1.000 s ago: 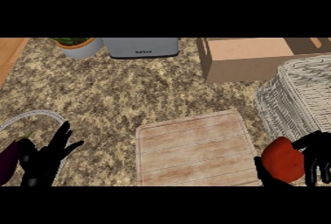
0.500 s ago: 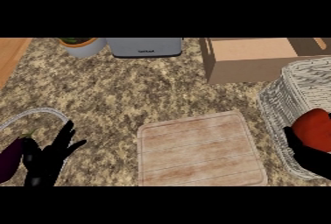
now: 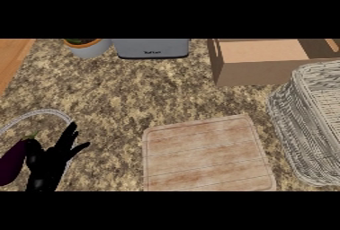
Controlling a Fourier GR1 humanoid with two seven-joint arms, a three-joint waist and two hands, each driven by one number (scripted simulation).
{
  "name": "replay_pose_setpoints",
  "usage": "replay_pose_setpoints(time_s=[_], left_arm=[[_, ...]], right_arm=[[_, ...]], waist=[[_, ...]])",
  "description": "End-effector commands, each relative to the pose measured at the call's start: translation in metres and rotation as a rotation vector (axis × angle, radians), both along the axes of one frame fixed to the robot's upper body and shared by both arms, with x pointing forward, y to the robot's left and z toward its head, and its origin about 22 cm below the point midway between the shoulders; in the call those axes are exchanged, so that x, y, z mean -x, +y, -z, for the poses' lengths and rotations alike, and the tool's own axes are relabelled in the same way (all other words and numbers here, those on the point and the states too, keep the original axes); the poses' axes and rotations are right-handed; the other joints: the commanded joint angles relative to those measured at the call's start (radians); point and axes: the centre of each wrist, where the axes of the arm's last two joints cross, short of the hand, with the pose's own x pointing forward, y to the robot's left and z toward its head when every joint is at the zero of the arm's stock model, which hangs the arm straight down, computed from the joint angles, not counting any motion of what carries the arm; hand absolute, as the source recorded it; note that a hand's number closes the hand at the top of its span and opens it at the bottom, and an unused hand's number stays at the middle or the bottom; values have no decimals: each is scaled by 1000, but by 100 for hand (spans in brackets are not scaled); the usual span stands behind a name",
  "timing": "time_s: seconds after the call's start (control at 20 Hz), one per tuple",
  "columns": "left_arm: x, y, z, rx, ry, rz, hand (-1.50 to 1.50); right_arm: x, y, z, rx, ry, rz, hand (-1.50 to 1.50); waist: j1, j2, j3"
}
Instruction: Pick the bell pepper from the cutting board and place it in the basket
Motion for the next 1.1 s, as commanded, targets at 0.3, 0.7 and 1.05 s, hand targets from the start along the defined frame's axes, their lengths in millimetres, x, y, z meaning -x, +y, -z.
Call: replay_pose_setpoints(time_s=[0.3, 0.7, 1.05], left_arm=[[3, 1, 18, -2, 129, 16, 0], [2, -10, 21, -8, 109, 30, 0], [-2, -11, 15, -12, 122, 20, 0]], right_arm=[[-12, -97, 30, -140, 17, -35, 150], [-23, -128, 53, 113, 122, 118, 150], [-18, -175, 52, 152, 62, 83, -150]], waist=[[12, 9, -10], [25, 13, -11], [25, 11, -10]])
